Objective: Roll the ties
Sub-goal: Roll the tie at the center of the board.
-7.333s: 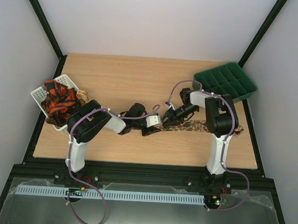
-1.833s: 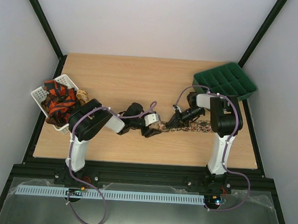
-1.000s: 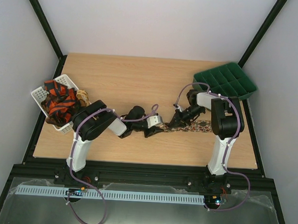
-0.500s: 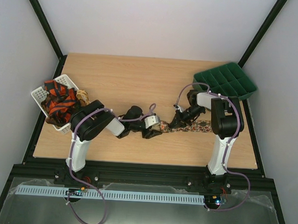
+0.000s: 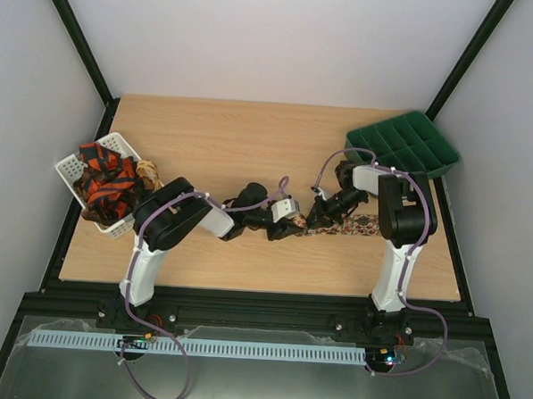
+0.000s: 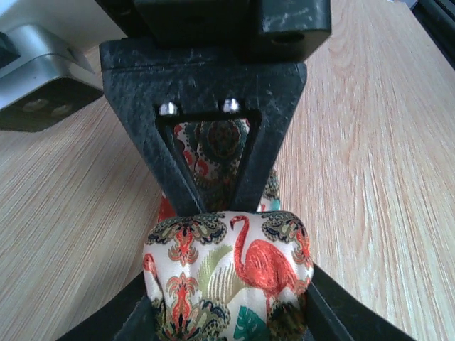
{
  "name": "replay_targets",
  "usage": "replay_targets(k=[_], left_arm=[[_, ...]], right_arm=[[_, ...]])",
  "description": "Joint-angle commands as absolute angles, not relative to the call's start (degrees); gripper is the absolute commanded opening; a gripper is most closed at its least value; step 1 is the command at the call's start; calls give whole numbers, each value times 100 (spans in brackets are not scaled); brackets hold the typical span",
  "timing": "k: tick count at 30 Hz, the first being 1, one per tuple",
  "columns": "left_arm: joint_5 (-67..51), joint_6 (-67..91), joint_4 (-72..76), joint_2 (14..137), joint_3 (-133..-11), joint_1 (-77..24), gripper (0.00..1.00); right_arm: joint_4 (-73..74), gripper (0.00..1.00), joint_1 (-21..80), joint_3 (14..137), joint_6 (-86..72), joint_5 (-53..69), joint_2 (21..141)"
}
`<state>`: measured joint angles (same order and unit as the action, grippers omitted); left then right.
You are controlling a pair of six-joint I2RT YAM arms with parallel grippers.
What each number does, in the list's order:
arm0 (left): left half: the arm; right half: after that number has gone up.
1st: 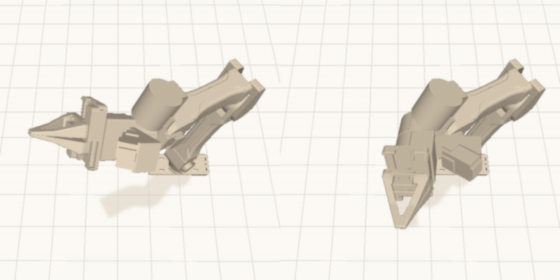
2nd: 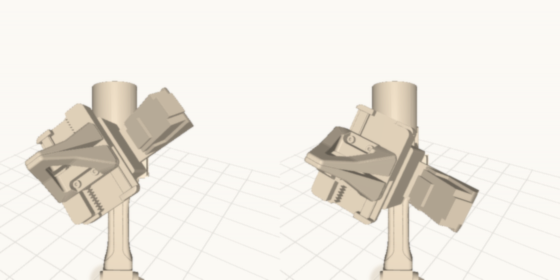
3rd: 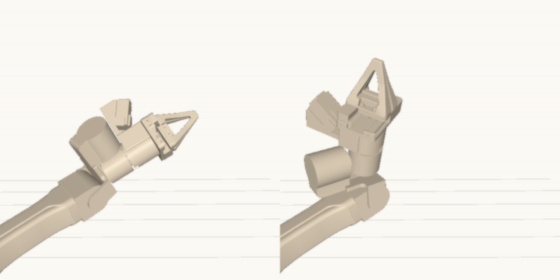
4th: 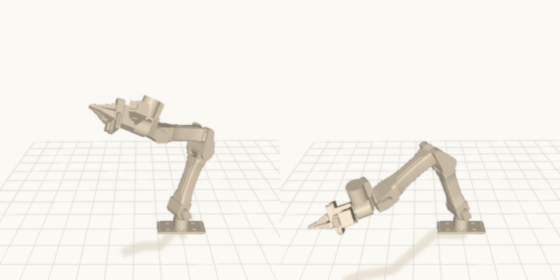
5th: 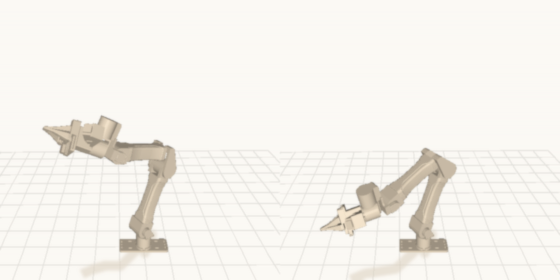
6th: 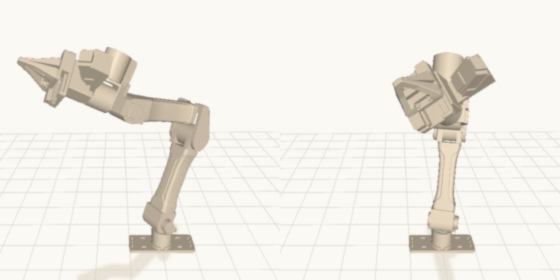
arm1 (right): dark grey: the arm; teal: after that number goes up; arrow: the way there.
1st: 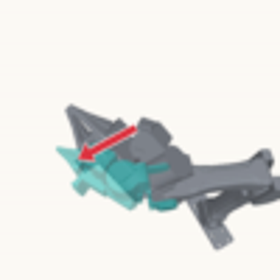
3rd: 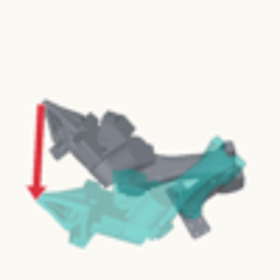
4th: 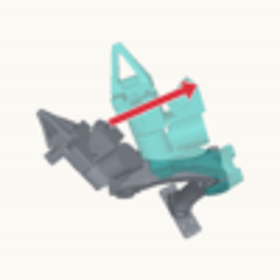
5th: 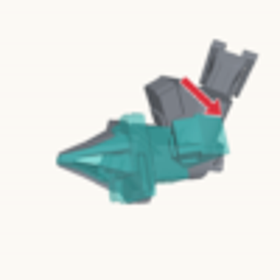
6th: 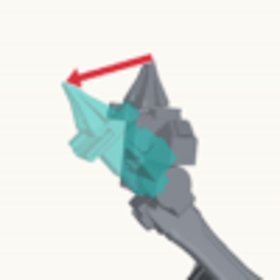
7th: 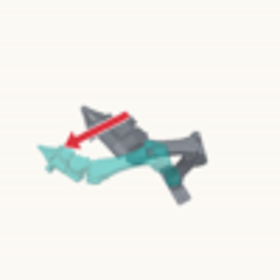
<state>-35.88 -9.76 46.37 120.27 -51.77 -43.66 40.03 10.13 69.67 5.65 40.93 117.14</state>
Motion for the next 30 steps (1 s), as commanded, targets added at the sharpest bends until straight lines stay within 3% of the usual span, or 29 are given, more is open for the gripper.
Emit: replay_targets(k=[1, 11, 19, 22, 27, 30], left_arm=[[-3617, -1079, 4601, 12324, -5541, -4533, 40], [-2897, -1619, 3644, 12851, -5873, -4613, 47], [-2416, -1939, 2748, 12624, -5549, -4468, 37], [-2443, -2109, 2199, 12471, -5495, -4380, 36], [-2364, -2237, 1514, 12363, -5560, -4301, 35], [-2363, -2260, 1406, 12337, -5559, -4298, 35]], right_arm=[[3852, 1, 1037, 6715, 580, 3263, 12077], [3836, 1, 1030, 6683, 545, 3406, 11977], [4079, 3, 914, 6803, 690, 3483, 11714], [4414, 11, 728, 7009, 907, 3697, 11488], [4918, 35, 686, 7289, 1000, 4438, 11238], [4876, 41, 746, 7287, 742, 4966, 11211]])
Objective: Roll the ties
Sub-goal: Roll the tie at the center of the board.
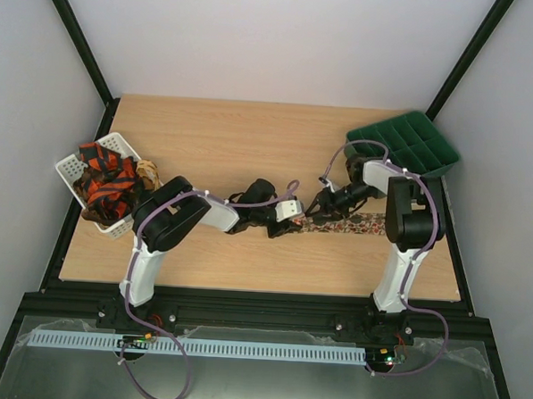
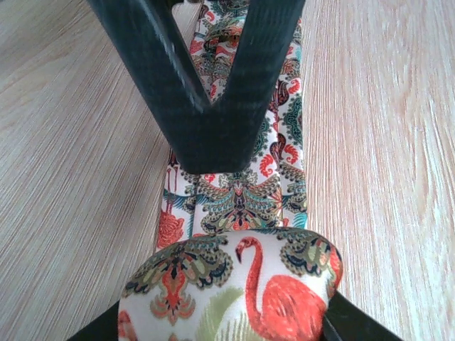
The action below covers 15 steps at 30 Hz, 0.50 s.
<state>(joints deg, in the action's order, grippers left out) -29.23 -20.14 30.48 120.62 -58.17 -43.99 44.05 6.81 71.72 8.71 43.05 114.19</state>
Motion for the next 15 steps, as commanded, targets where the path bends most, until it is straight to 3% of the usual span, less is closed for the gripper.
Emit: replay_targets(k=[1, 11, 15], left_arm=[[-2375, -2259, 1380, 12344, -5571, -4298, 35], [-2377, -2360, 1379, 12331, -5504, -4298, 37], [-2377, -2379, 1371, 12324, -5526, -4298, 38]], right_arm=[[4815, 42, 793, 7272, 660, 5059, 11219], [4186, 41, 1071, 7224, 265, 5167, 11560], [4133, 35, 1107, 7319, 298, 4787, 11800]])
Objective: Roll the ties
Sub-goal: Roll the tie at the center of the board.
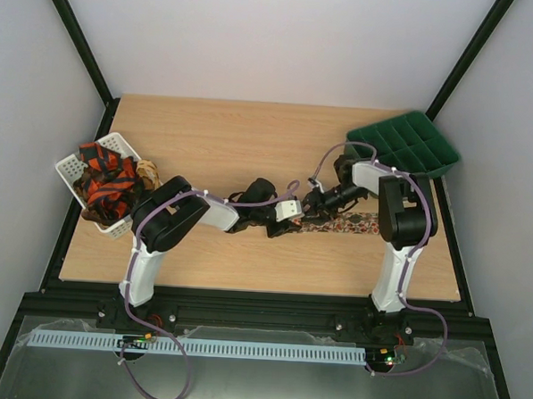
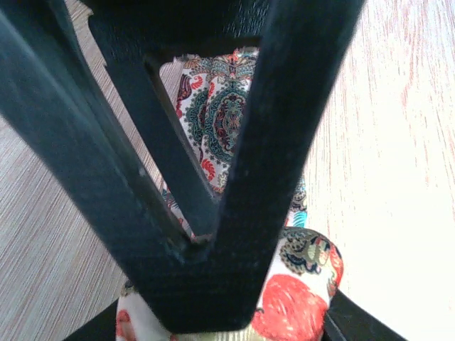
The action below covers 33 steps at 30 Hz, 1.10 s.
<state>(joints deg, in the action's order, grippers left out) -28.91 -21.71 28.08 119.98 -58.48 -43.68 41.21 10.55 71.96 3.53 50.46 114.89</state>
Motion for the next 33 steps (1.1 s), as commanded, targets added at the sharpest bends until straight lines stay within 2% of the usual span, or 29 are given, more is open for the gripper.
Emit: replay_targets(k=[1, 4, 7, 8, 16, 20, 26, 33], left_arm=[[-2370, -2381, 1359, 12324, -5528, -4298, 38], [-2381, -2390, 1337, 12326, -5530, -4285, 38], [-2383, -2378, 1336, 12340, -5528, -4272, 39], [-2385, -2367, 1340, 12342, -5528, -4267, 39], [-2951, -1917, 1865, 11938, -5426, -4005, 64], [-3309, -1723, 2598, 11558, -5029, -3956, 72], [-3529, -1429, 3358, 11558, -4734, -3955, 77], [-3690, -931, 4768, 12174, -4784, -4030, 79]], right_arm=[[4158, 34, 1105, 7325, 336, 4683, 11842], [4185, 25, 1103, 7280, 424, 4460, 11879], [4175, 4, 1105, 7249, 494, 4329, 11870], [4167, 2, 1104, 7246, 505, 4278, 11866], [4069, 1, 968, 6961, 630, 3752, 11890], [3905, 1, 806, 6816, 642, 3355, 11907], [3698, 1, 775, 6682, 614, 3199, 11941], [3409, 1, 931, 6576, 353, 3222, 12042]])
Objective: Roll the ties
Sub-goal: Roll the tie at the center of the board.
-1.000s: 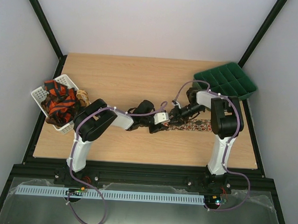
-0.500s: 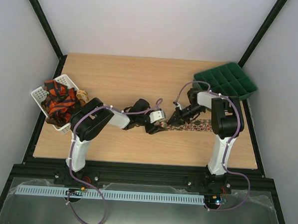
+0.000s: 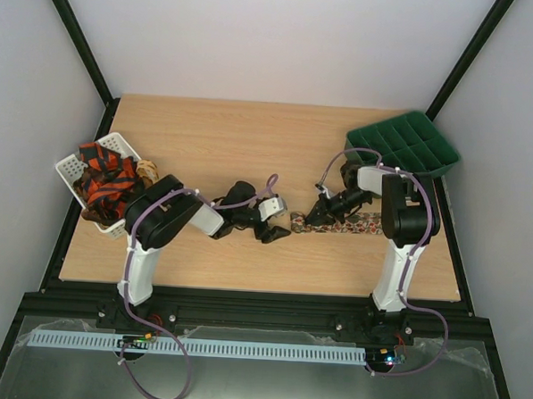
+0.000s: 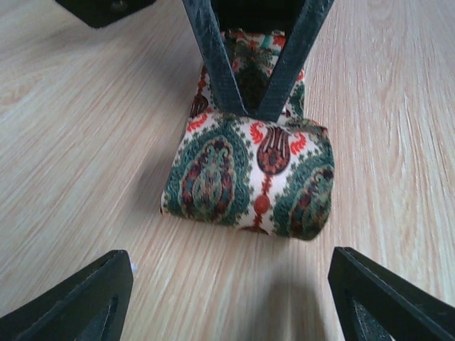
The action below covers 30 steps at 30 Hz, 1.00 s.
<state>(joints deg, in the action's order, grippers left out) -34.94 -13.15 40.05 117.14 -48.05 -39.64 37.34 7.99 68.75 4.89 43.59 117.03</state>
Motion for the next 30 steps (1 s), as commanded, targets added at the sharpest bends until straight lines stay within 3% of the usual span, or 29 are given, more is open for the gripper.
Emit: replay_targets(k=[1, 8, 12, 15, 19, 25, 30], left_arm=[[-3729, -973, 4930, 12280, -4812, -4071, 79], [-3768, -1372, 5293, 12906, -5177, -4263, 71], [-3653, -1895, 4745, 13005, -5269, -4359, 46], [-3259, -2196, 4204, 12765, -5117, -4345, 36], [-2725, -2422, 3524, 12402, -4839, -4246, 35], [-2540, -2465, 2747, 12199, -4812, -4218, 39], [-2557, -2493, 2508, 12216, -4967, -4227, 40]], right_arm=[[3376, 1, 951, 6567, 339, 3225, 12054], [3423, 1, 996, 6766, 353, 3271, 12136], [3501, 2, 1066, 6958, 409, 3394, 12231], [3610, 9, 1072, 7126, 402, 3424, 12199], [3963, 33, 1006, 7302, 499, 3550, 11907], [4473, 54, 1011, 7489, 418, 4425, 11328], [4387, 53, 1308, 7280, 345, 4697, 11207]])
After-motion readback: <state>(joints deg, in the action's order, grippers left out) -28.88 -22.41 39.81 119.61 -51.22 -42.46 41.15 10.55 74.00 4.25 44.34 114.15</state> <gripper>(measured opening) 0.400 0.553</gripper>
